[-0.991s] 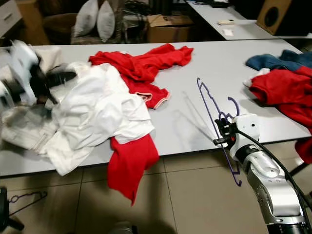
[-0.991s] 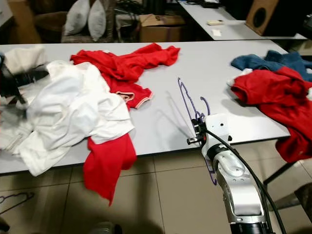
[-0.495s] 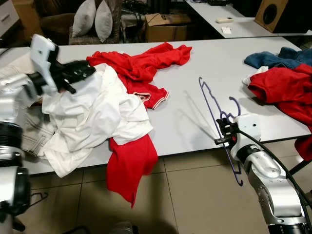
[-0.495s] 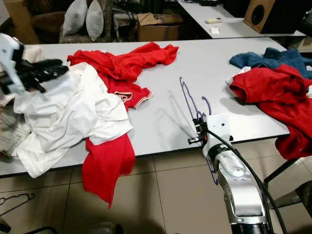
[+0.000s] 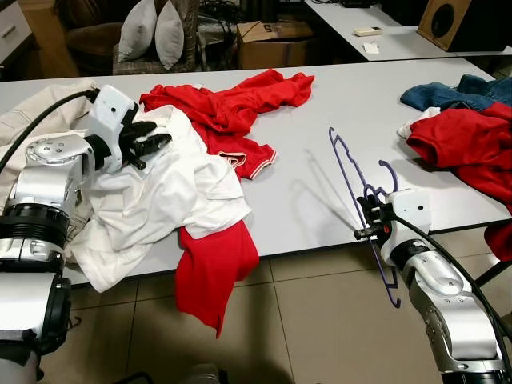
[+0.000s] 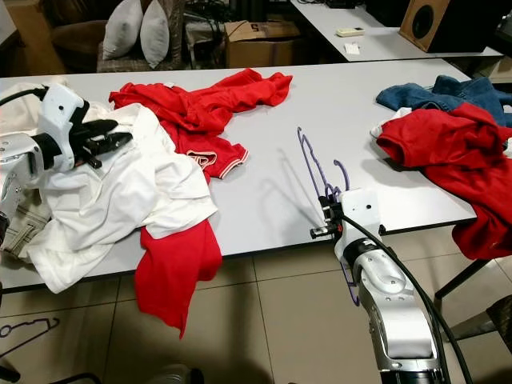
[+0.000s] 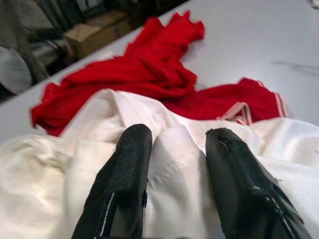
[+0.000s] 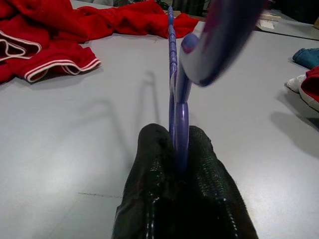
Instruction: Hang hanger
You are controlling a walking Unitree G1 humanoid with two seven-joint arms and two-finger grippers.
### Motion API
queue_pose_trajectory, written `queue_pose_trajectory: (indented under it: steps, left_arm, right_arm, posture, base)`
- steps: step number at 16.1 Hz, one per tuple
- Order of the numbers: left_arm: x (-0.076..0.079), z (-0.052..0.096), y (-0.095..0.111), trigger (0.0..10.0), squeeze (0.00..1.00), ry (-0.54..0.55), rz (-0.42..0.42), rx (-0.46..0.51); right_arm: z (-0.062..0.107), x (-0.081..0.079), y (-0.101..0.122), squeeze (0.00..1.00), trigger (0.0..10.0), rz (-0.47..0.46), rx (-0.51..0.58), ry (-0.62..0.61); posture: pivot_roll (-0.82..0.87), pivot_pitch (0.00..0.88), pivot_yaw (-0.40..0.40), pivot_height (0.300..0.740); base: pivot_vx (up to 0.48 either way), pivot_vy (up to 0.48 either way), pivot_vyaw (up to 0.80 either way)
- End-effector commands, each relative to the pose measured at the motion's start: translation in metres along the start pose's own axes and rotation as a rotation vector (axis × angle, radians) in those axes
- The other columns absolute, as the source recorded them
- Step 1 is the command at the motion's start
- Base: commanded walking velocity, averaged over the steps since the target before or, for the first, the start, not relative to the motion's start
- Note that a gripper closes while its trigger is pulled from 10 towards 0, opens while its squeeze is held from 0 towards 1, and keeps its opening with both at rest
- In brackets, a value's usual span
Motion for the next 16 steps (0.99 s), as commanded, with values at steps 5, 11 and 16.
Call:
queue_pose_trajectory:
  steps: [5,11,16]
  left_arm:
    - [-0.023,0.016,0.008,10.0,0.0,0.106,-0.004,0.06]
    - [-0.002,0.006,-0.019,7.3,0.0,0.024,0.015,-0.037]
    - [0.01,0.002,-0.027,0.0,0.0,-0.048,0.01,-0.076]
  right_arm:
    - [-0.001,0.001,0.0,0.0,10.0,-0.008,-0.004,-0.002]
    - [-0.002,0.002,0.002,0.0,10.0,-0.004,0.0,0.002]
    - [-0.002,0.002,0.002,0.0,10.0,-0.002,-0.001,0.0]
  posture:
    - [0.05,0.0,0.02,0.74]
    - [0.05,0.0,0.021,0.74]
    - [0.04,0.0,0.021,0.74]
  base:
    - [0.0,0.0,0.0]
    - [0.0,0.0,0.0]
    - [0.0,0.0,0.0]
Point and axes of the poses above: a point about 5 cm out from each wrist's last joint towards the gripper, its own z axis pointing back from the gripper into the wrist, its own y axis along the axis of the wrist's last joint, x = y × z, the point moved 1 cm from there along -z, pointing out of the wrist towards the gripper, and after that the axes turned 6 degrees about -z, right-handed, at the moved point
